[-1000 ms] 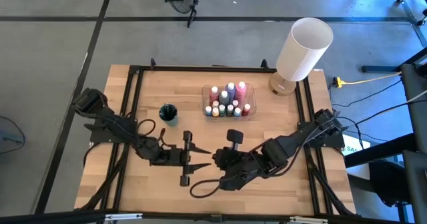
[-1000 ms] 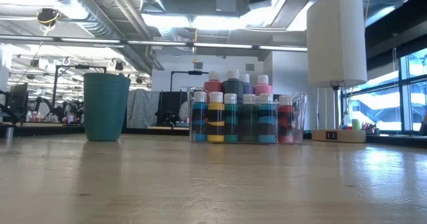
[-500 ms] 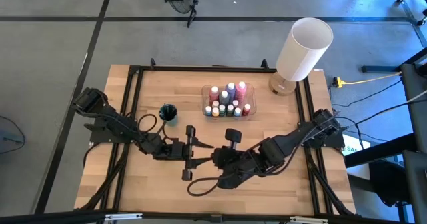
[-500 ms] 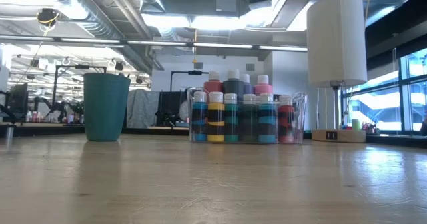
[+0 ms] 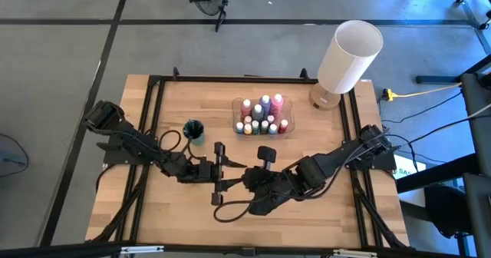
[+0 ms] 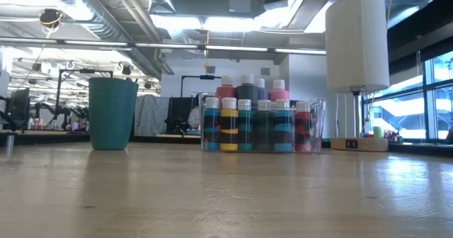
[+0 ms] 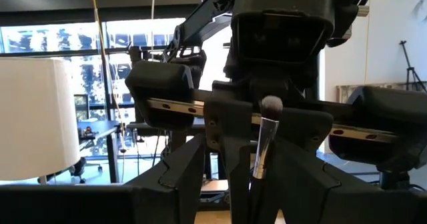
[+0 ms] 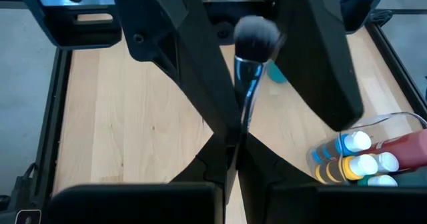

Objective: Pick & Place Paint Supplies
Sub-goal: Put the black paint brush into the green cup

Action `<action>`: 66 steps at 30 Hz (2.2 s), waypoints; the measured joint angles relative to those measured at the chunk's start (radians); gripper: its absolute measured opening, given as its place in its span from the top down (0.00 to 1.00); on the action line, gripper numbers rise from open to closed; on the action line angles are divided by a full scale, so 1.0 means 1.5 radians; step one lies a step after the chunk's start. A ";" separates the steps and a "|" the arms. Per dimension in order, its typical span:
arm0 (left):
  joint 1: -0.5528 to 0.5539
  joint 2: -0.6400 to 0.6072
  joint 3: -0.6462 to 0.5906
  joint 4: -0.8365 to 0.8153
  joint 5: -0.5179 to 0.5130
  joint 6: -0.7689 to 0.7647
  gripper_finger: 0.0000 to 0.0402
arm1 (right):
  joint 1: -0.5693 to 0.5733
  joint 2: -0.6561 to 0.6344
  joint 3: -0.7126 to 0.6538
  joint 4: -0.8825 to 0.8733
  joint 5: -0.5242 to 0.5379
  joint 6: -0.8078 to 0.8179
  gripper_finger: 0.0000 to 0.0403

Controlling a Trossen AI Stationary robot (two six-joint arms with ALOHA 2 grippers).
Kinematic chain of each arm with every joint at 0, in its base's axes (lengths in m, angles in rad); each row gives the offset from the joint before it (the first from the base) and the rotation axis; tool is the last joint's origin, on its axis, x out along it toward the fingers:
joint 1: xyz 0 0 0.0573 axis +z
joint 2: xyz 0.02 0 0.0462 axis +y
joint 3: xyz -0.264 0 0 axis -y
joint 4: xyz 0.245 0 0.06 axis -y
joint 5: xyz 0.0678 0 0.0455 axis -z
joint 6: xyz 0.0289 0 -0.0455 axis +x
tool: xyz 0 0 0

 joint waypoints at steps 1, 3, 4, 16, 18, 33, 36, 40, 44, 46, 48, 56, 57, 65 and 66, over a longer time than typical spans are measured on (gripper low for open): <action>0.000 0.000 0.000 0.000 0.000 0.000 0.61 | 0.000 0.000 0.000 0.000 0.000 0.000 0.96; 0.000 0.000 0.000 0.000 0.000 0.000 0.64 | 0.000 0.000 0.000 0.000 0.000 -0.002 0.96; 0.000 0.000 0.000 -0.001 0.000 0.000 0.66 | 0.000 0.000 0.000 0.000 0.000 -0.002 0.96; -0.001 0.000 0.000 -0.002 0.009 0.000 0.88 | -0.001 0.000 0.000 0.000 0.000 -0.001 0.96; -0.001 0.000 0.000 -0.003 0.009 0.001 0.92 | -0.002 0.000 0.000 0.001 0.000 0.000 0.96; -0.013 0.000 0.000 -0.010 -0.012 0.023 0.97 | -0.003 0.000 -0.001 -0.009 -0.022 0.026 0.75; -0.026 0.000 0.000 -0.013 -0.029 0.046 0.97 | 0.001 0.000 -0.001 -0.024 -0.022 0.045 0.69; -0.050 -0.021 0.000 -0.057 -0.066 0.073 0.97 | 0.007 -0.007 -0.001 -0.058 -0.024 0.080 0.63; -0.078 -0.089 0.000 -0.179 -0.144 0.069 0.97 | 0.021 -0.010 -0.001 -0.123 -0.035 0.113 0.60; -0.093 -0.123 0.000 -0.220 -0.148 0.043 0.97 | 0.034 -0.012 -0.001 -0.163 -0.025 0.157 0.60; -0.113 -0.149 0.000 -0.241 -0.149 0.035 0.97 | 0.053 -0.015 -0.001 -0.203 0.012 0.203 0.60; -0.155 -0.260 -0.036 -0.329 -0.366 0.118 0.97 | 0.170 -0.049 -0.001 -0.367 0.180 0.435 0.60; -0.150 -0.282 -0.052 -0.340 -0.371 0.115 0.97 | 0.186 -0.054 -0.001 -0.366 0.195 0.439 0.60; -0.084 -0.508 -0.231 -0.375 -0.400 0.014 0.97 | 0.277 -0.078 -0.001 -0.367 0.287 0.480 0.60; -0.081 -0.534 -0.254 -0.375 -0.415 0.008 0.97 | 0.283 -0.078 -0.001 -0.367 0.290 0.480 0.60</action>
